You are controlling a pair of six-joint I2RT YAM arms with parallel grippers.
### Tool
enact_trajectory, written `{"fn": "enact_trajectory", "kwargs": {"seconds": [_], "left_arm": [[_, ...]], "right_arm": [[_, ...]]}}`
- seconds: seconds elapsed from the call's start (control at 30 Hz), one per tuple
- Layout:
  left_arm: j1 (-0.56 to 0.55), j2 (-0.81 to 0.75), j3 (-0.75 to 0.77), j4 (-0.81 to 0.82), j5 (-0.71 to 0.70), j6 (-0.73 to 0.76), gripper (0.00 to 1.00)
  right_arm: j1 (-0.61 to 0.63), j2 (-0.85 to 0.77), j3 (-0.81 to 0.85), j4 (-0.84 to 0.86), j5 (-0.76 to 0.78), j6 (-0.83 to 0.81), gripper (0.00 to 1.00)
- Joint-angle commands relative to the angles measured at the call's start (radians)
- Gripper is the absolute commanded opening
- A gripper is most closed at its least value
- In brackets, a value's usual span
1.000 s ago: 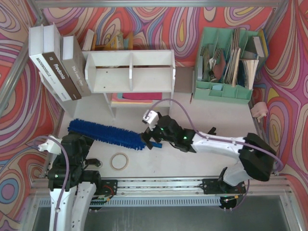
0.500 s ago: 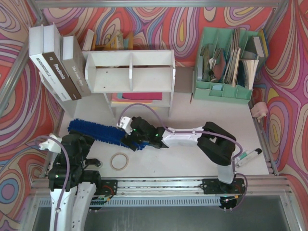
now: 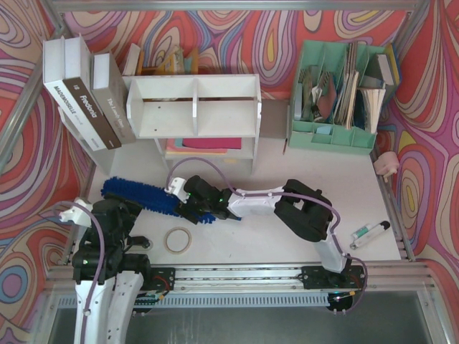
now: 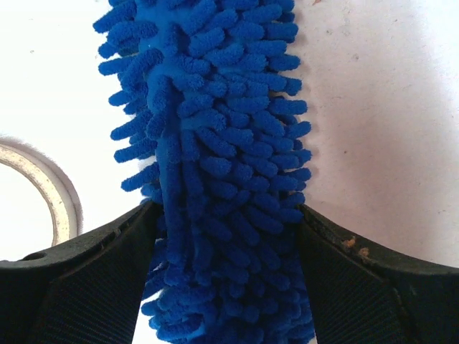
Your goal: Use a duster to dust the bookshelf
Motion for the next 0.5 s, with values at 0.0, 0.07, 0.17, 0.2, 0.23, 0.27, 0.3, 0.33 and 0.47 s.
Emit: {"fn": "enact_trajectory", "kwargs": {"seconds": [0.0,0.07,0.17,0.2,0.23,0.27,0.3,0.33,0.47], "left_arm": [[0.006,-0.008,-0.020,0.015,0.005,0.020,0.98],[0.006,-0.010,-0.021,0.015,0.005,0.019,0.98],[0.006,-0.010,-0.022,0.015,0.005,0.018,0.98],[0.006,-0.010,-0.022,0.013,0.004,0.018,0.98],[0.006,-0.011,-0.022,0.013,0.005,0.017,0.98],[0.006,-0.011,-0.022,0.012,0.004,0.016,0.98],[0.006,-0.011,-0.023,0.012,0.003,0.015,0.98],[0.006,-0.011,-0.024,0.011,0.001,0.013,0.98],[0.006,-0.007,-0.018,0.003,-0.007,0.009,0.98]], "right_arm": [[0.004,0.030,0.037,-0.042,-0.009,-0.026,0.68],[0.004,0.037,0.038,-0.048,-0.009,-0.031,0.65],[0.004,0.045,0.038,-0.056,-0.014,-0.038,0.57],[0.004,0.043,0.035,-0.057,-0.008,-0.041,0.53],[0.005,0.038,0.028,-0.052,-0.008,-0.043,0.50],[0.005,0.032,0.019,-0.039,-0.006,-0.045,0.47],[0.006,0.026,0.012,-0.033,-0.003,-0.046,0.44],[0.008,0.022,0.008,-0.030,0.000,-0.052,0.41],[0.022,-0.011,-0.018,-0.003,0.029,-0.079,0.33]]}}
